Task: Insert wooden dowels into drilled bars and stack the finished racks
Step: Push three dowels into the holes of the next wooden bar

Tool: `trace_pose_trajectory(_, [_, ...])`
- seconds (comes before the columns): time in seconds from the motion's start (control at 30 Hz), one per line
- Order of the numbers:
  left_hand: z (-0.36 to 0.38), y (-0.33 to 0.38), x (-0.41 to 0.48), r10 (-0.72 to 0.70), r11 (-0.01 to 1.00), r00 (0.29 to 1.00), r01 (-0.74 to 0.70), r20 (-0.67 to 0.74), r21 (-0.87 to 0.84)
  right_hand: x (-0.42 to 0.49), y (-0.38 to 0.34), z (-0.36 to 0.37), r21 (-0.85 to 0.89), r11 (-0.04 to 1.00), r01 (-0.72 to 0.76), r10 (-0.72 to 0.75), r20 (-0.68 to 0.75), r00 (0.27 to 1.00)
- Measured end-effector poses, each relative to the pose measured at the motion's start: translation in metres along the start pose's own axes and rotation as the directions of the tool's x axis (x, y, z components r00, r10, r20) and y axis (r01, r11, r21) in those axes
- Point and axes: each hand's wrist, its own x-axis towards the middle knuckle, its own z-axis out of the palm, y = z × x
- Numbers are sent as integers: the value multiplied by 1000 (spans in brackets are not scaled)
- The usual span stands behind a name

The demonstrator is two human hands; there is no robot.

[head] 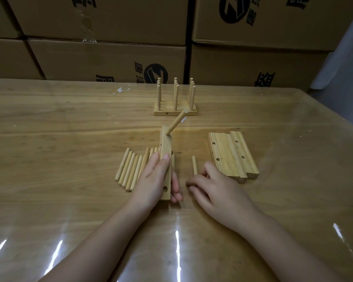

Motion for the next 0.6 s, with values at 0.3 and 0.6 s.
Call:
trace_pose_trajectory(0.3, [-2, 0, -1, 16, 999, 999, -14, 49, -38, 3, 2, 3, -125, 988, -87, 89, 9, 996])
trace_pose_trajectory(0.6, [-5, 0, 0, 25, 1000, 998, -25, 51, -14, 5, 0, 2, 77, 982, -173, 179, -70, 981])
